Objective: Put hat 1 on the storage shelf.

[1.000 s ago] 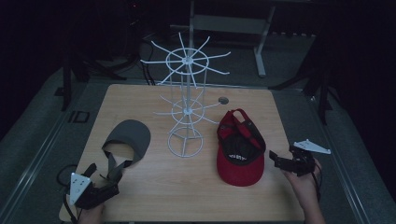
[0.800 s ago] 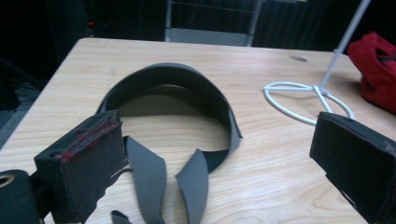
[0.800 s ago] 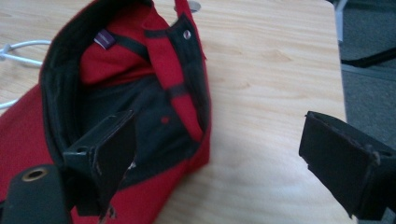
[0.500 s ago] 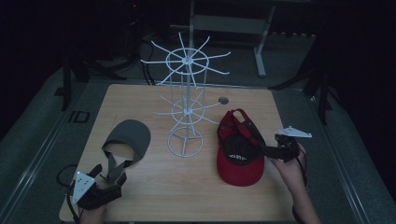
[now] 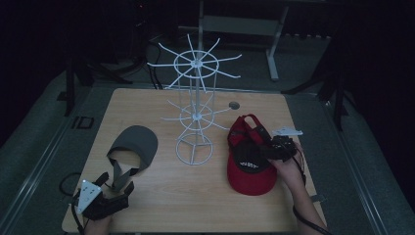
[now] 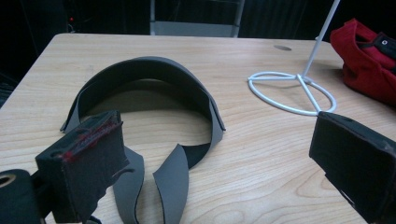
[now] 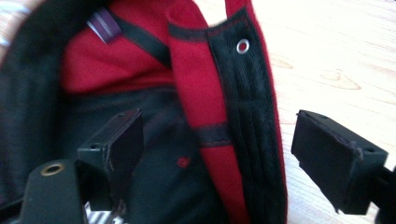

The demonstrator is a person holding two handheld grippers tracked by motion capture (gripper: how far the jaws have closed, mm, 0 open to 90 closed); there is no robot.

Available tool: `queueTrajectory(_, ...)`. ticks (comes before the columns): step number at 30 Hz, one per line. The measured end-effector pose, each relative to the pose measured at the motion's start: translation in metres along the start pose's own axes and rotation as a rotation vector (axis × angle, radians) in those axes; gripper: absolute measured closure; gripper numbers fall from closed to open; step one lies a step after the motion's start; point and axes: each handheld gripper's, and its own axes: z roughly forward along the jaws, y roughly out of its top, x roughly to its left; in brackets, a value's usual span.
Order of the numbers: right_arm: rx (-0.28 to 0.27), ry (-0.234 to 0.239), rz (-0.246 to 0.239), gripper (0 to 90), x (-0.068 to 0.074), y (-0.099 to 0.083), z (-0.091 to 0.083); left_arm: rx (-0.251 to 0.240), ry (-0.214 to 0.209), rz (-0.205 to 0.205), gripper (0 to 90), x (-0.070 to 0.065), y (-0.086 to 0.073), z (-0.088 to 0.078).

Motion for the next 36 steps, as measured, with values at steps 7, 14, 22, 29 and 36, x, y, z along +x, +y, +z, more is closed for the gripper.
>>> queueTrajectory(7, 0.052, -0.053, -0.061, 22.7, 0.003, -0.003, 0.019, 0.001, 0.008, -0.009, 3.7, 0.001, -0.001, 0.000)
queueTrajectory(14, 0.100, -0.077, -0.100, 34.9, 0.006, -0.005, 0.033, 0.005, 0.006, -0.014, 3.8, 0.002, -0.001, 0.001)
queueTrajectory(22, 0.127, -0.067, -0.095, 74.2, 0.003, -0.007, 0.036, 0.012, 0.010, -0.021, 3.8, 0.003, -0.002, 0.002)
queueTrajectory(29, 0.111, -0.056, -0.060, 85.9, -0.001, -0.005, 0.028, 0.013, 0.011, -0.026, 3.8, 0.003, -0.002, 0.002)
queueTrajectory(36, 0.049, -0.052, -0.031, 86.7, 0.002, 0.002, 0.005, 0.012, 0.027, -0.027, 4.2, 0.003, -0.002, 0.001)
